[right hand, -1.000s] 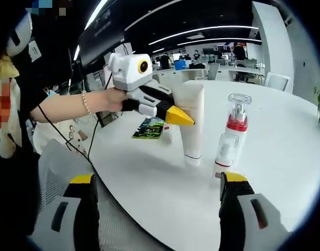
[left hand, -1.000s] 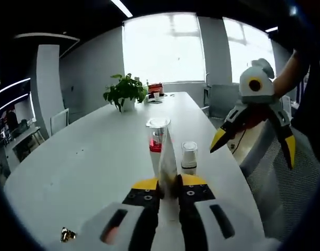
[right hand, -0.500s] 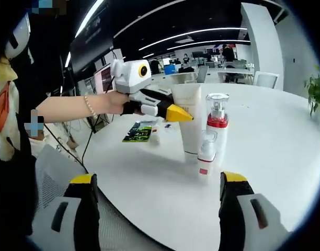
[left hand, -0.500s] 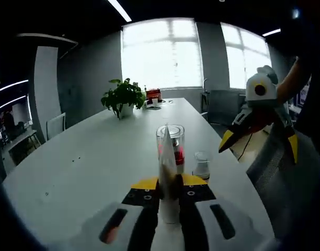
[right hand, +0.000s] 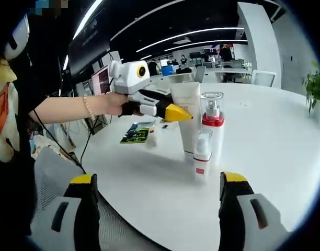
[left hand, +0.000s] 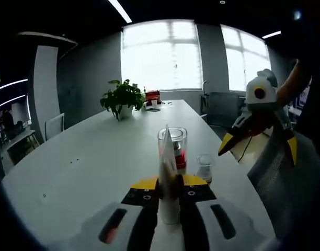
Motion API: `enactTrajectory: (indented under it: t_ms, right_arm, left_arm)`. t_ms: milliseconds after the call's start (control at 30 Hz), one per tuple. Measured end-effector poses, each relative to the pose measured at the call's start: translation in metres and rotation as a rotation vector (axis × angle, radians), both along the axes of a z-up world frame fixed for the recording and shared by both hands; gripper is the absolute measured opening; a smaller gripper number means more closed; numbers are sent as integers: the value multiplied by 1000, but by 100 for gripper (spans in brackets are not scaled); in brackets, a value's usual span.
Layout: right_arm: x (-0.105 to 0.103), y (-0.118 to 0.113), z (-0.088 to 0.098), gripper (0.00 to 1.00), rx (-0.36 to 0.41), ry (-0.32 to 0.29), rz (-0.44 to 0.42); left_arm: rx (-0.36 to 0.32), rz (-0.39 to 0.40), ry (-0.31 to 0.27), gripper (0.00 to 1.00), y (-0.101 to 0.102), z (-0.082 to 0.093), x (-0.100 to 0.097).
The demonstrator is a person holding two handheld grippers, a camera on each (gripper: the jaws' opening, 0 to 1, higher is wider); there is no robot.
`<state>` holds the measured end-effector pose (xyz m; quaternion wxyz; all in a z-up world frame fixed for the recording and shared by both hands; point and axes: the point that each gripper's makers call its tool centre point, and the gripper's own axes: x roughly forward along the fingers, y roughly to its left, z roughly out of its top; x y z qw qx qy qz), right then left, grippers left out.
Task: Arrange the skincare products in the storage area until every visible bottle or jar stands upright without overlapping.
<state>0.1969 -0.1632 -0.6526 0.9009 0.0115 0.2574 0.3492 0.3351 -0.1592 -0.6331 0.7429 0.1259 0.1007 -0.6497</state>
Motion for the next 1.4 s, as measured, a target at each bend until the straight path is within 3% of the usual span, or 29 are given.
enactTrajectory:
  t_ms: [267, 667, 767, 867, 1400]
  right_arm:
    - [2, -1, 2, 96, 11, -5, -10]
    - [3, 1, 10, 96, 21, -31, -10]
    - [4, 3, 13, 96, 26, -40, -5]
    - [5, 4, 17, 96, 25, -52, 1]
    - [11, 9, 33, 96, 48, -107, 42]
  left_arm:
    - [-4, 15, 35, 23, 0, 2, -6]
    - [69, 42, 55, 35, 13, -7, -9]
    - [77, 69, 67, 41, 19, -7, -8]
    - [55, 109, 130, 51, 24, -5, -9]
    - [77, 277, 230, 67, 74, -1, -32]
